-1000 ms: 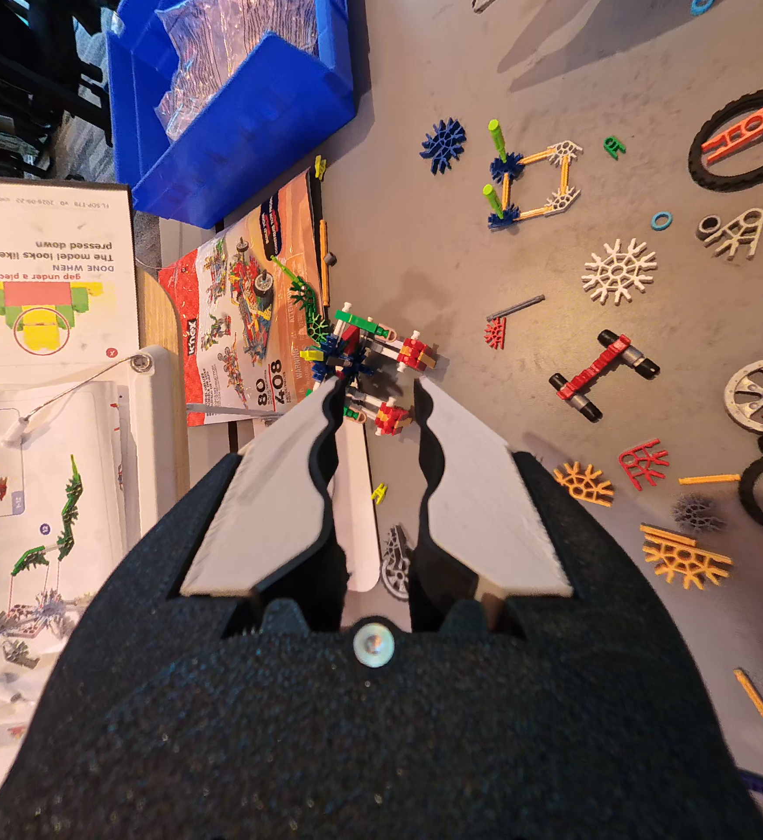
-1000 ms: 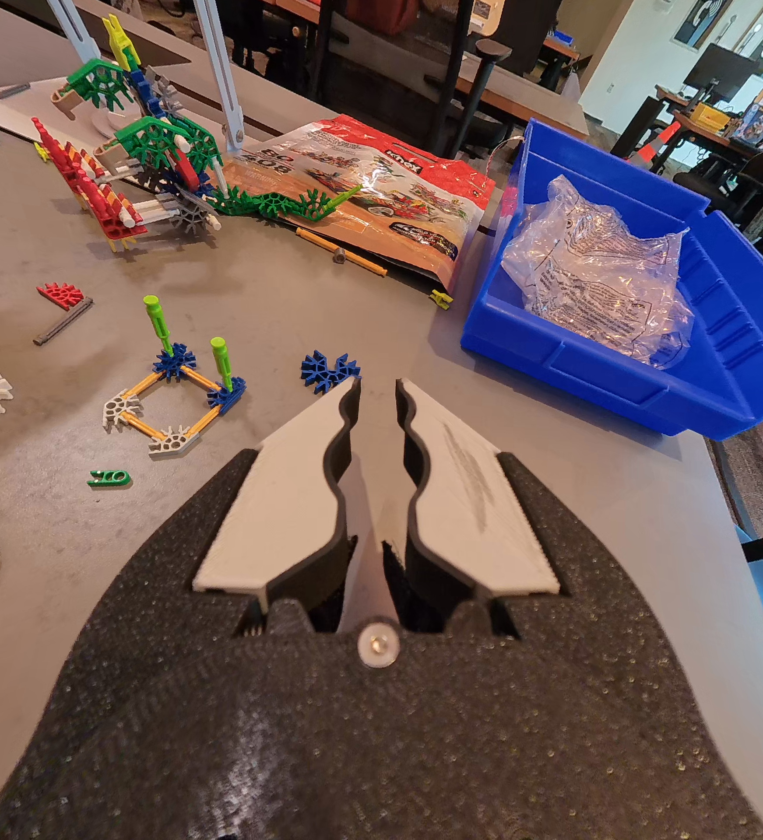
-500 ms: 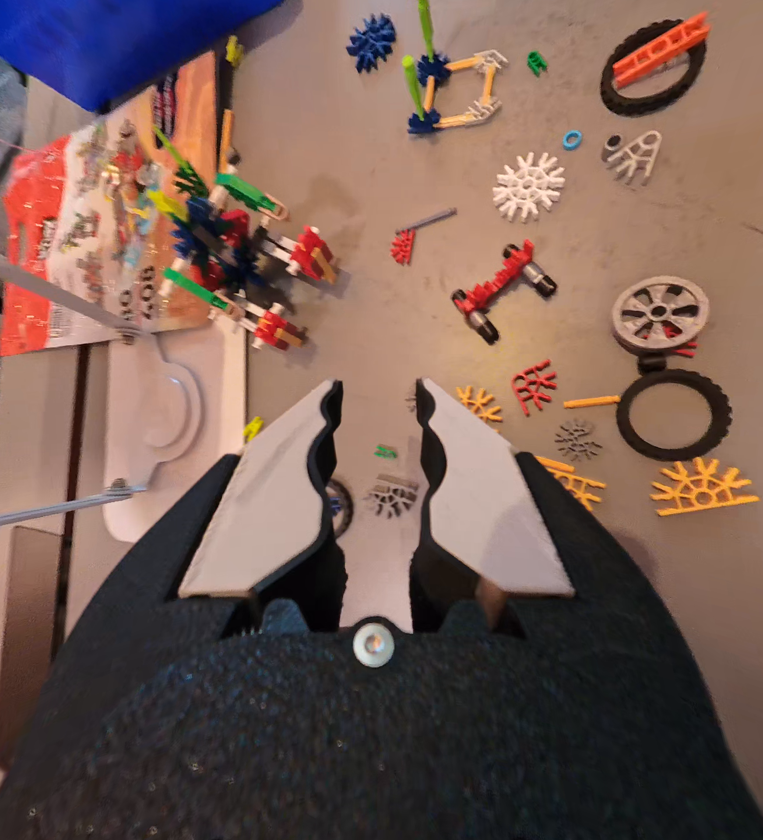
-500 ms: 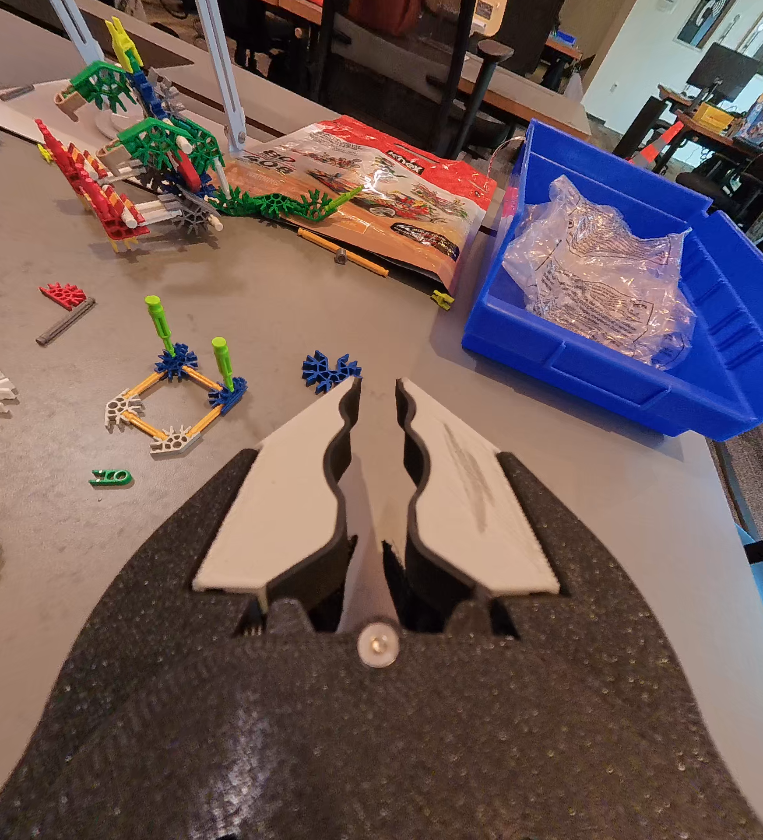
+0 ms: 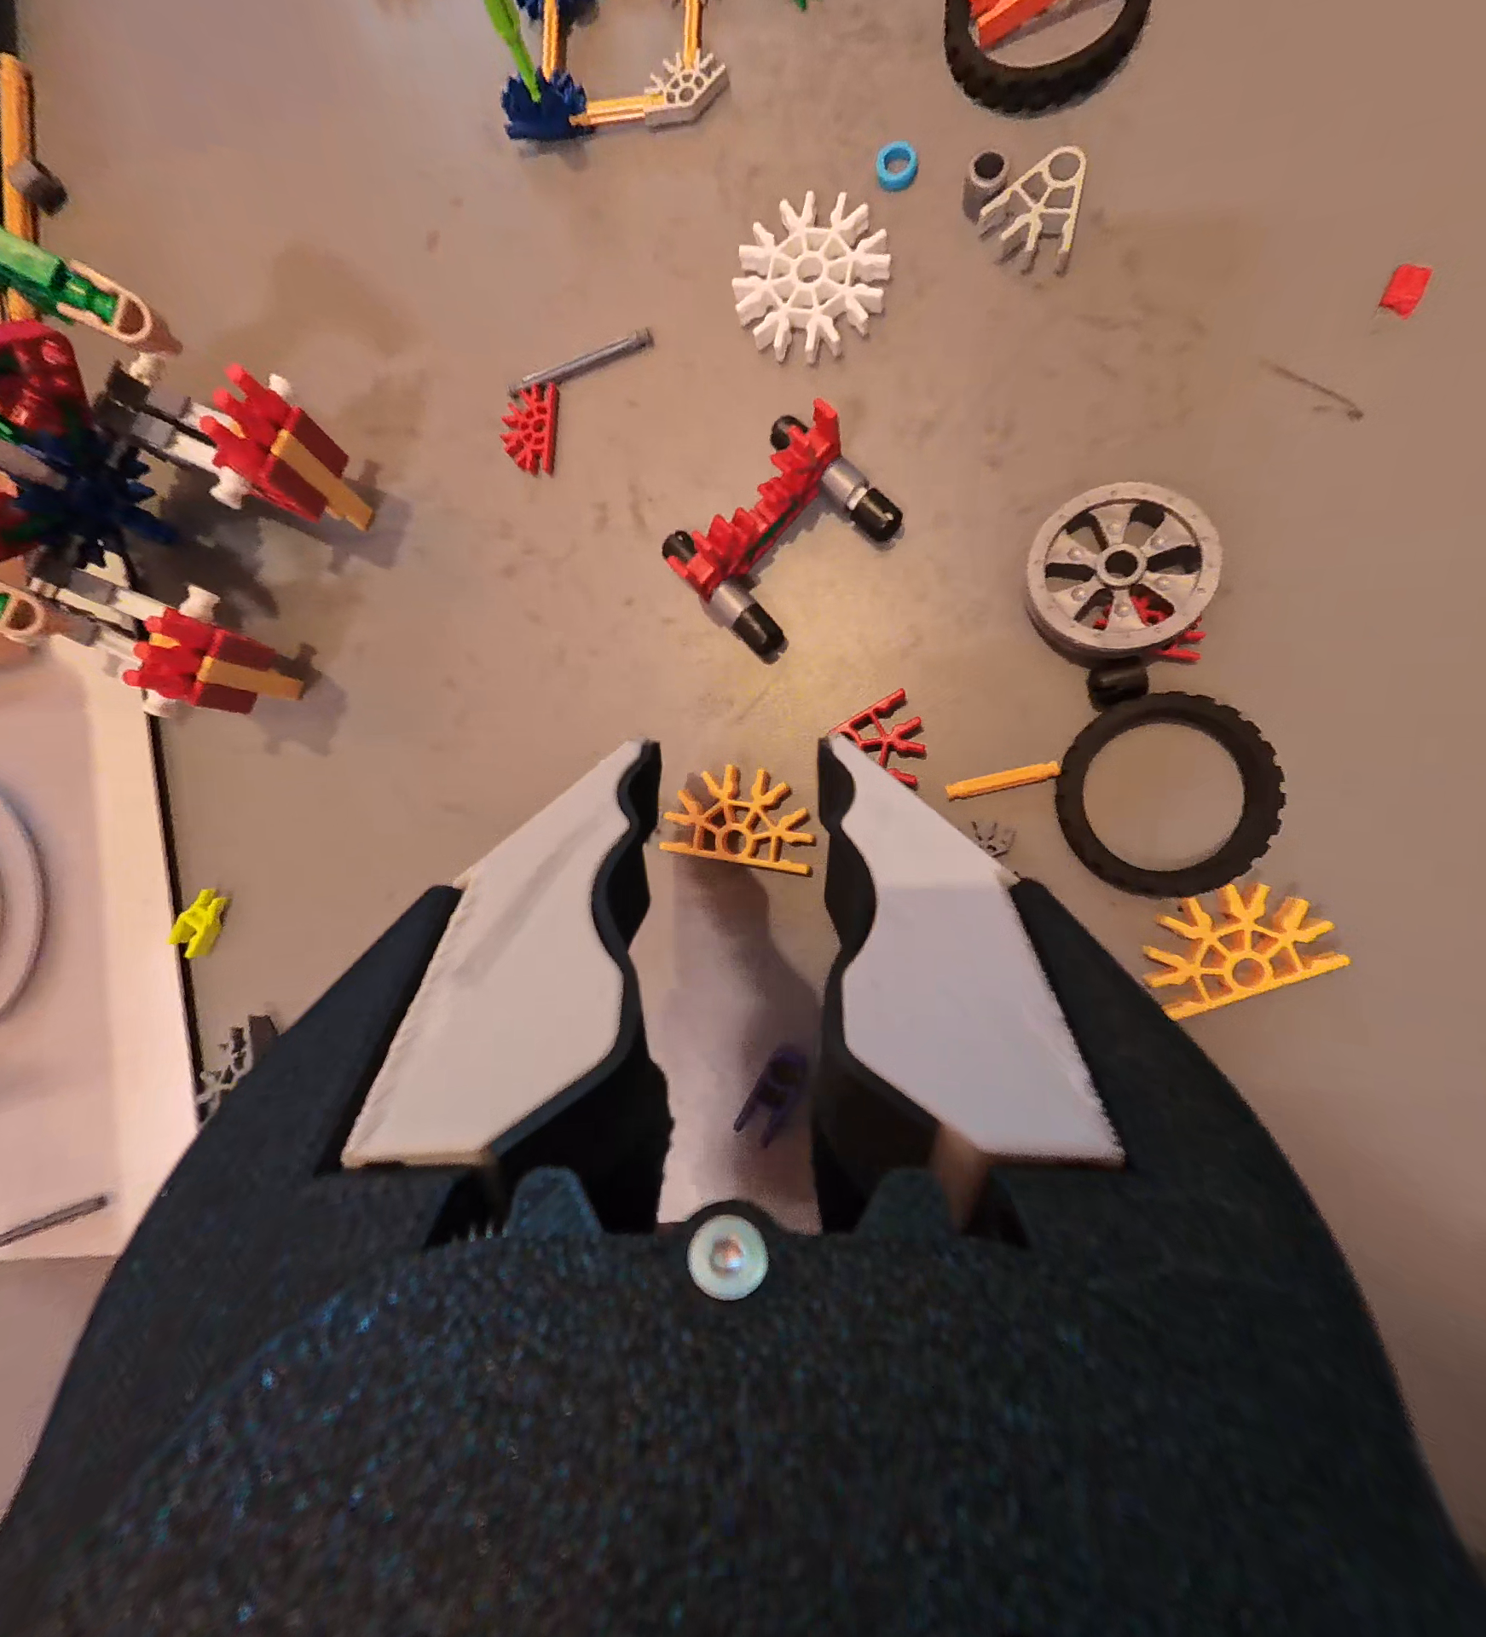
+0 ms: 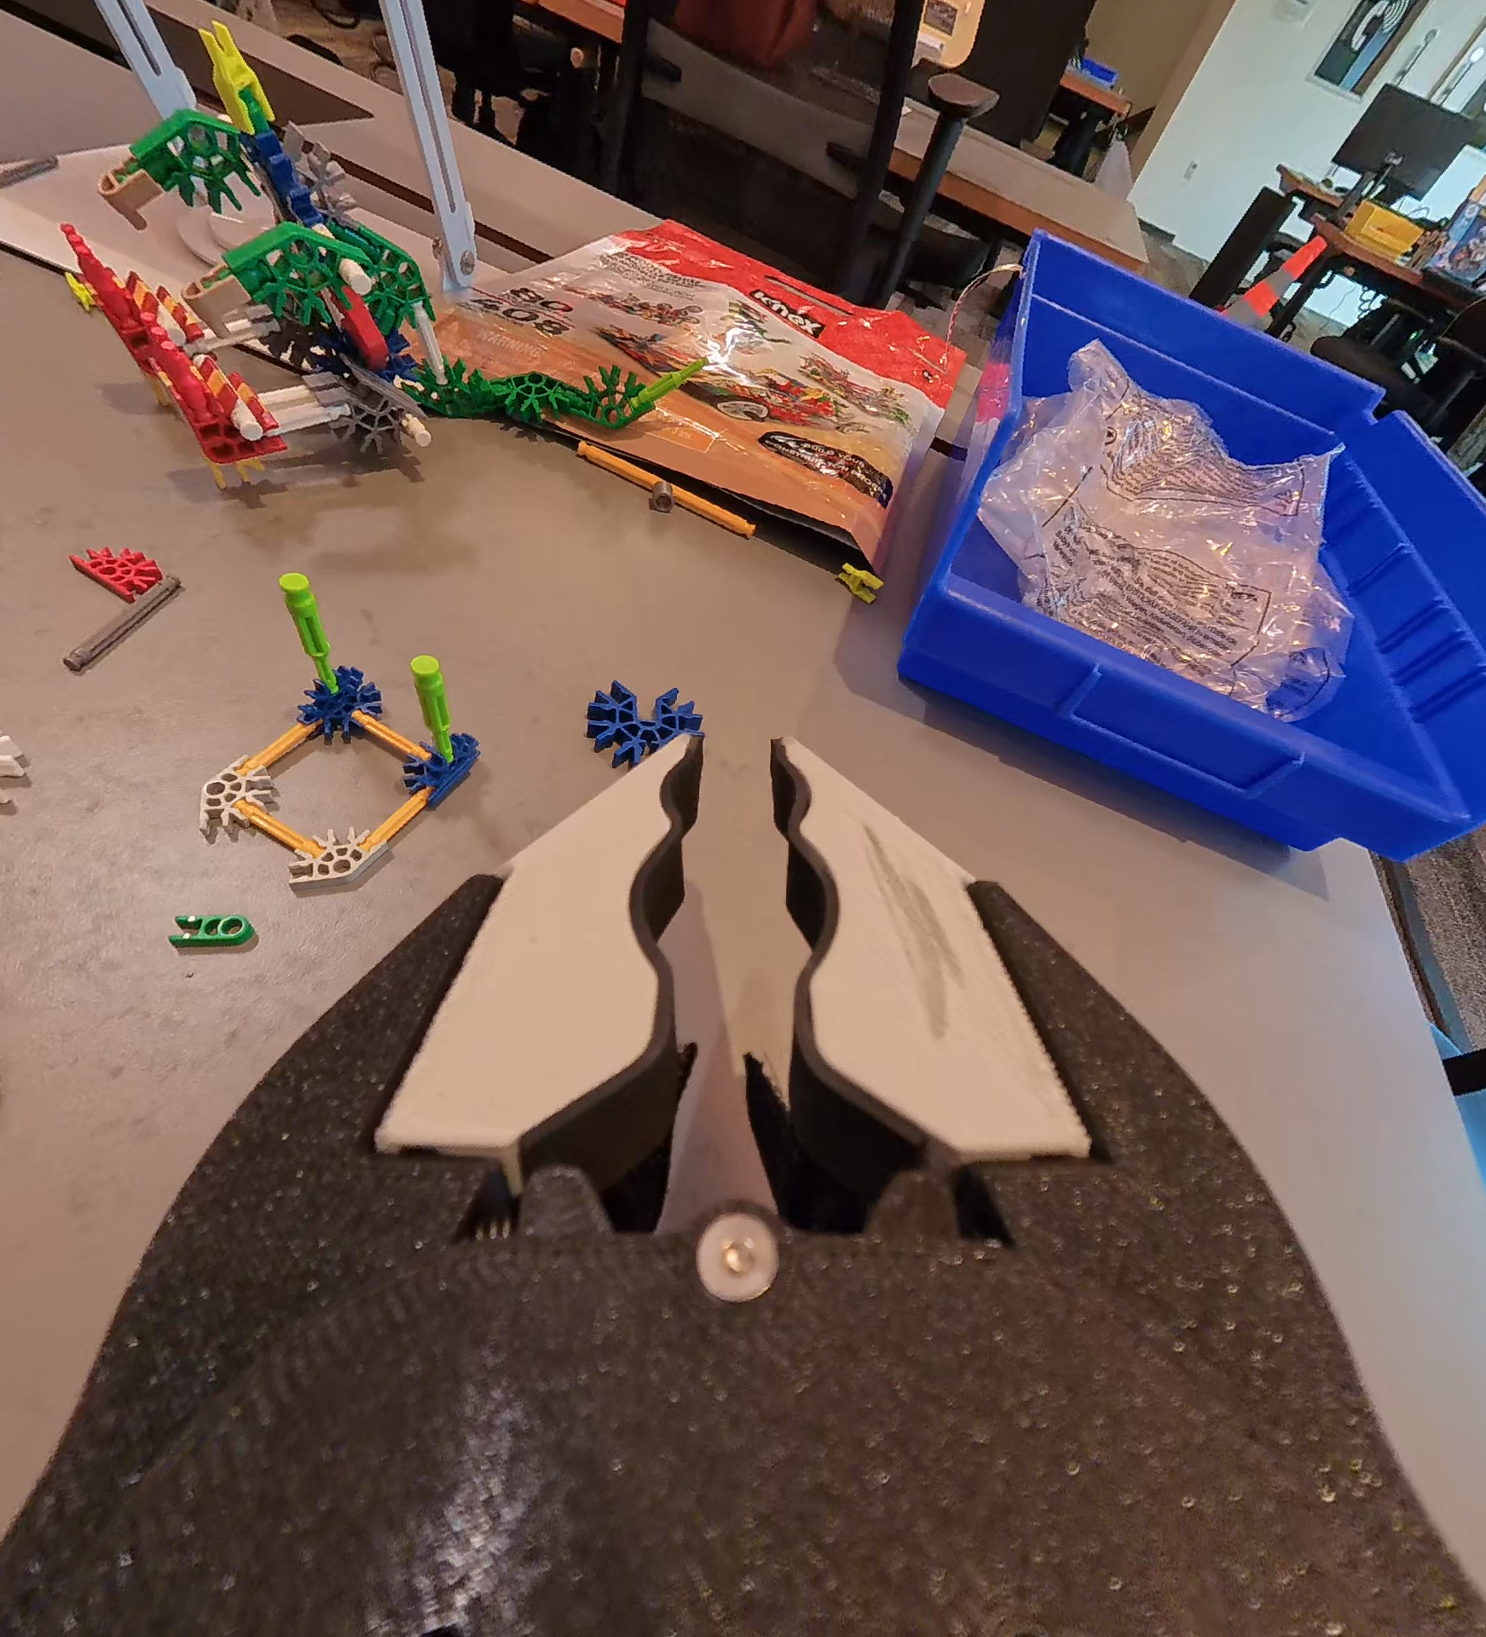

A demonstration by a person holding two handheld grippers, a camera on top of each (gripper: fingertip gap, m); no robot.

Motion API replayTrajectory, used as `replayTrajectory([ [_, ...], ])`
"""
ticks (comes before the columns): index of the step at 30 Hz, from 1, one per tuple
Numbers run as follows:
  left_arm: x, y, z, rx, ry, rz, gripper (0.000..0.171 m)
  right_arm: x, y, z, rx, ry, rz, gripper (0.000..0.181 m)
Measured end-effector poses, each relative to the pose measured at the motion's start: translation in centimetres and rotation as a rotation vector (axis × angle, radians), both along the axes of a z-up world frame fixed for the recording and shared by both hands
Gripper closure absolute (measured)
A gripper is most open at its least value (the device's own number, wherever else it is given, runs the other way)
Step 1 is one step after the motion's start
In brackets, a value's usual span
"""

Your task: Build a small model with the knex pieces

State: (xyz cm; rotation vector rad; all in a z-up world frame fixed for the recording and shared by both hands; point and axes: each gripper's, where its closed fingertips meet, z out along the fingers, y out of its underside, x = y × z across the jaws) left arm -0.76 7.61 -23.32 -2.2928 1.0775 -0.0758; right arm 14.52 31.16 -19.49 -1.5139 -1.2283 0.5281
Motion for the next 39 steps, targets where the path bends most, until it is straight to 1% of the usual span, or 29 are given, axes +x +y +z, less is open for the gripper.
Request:
replayTrajectory([
  [7,0.4,-0.7,-0.8,-0.057,-0.031,-0.008,0.138,0.0,0.0,0.0,-0.001,0.002,0.002,0.166],
  [11,0.7,-0.9,-0.6,-0.065,-0.066,-0.015,0.138,0.0,0.0,0.0,0.001,-0.001,0.002,0.166],
  [16,1.2,-1.3,-0.9,-0.093,-0.091,-0.033,0.138,0.0,0.0,0.0,0.002,-0.002,0.001,0.166],
  [20,1.7,-1.5,-0.9,-0.104,-0.103,-0.05,0.138,0.0,0.0,0.0,0.001,-0.002,0.001,0.166],
  [24,1.9,-1.9,-1.5,-0.14,-0.104,-0.058,0.139,0.0,0.0,0.0,0.0,-0.002,0.002,0.166],
  [27,1.7,-1.8,-2.0,-0.156,-0.092,-0.045,0.141,0.0,0.0,0.0,0.0,-0.001,0.002,0.166],
  [33,1.7,-1.6,-2.0,-0.153,-0.089,-0.04,0.15,0.0,0.0,0.0,-0.001,-0.002,0.003,0.166],
  [39,1.7,-1.6,-2.0,-0.149,-0.083,-0.041,0.151,0.0,0.0,0.0,-0.001,-0.002,0.002,0.166],
])
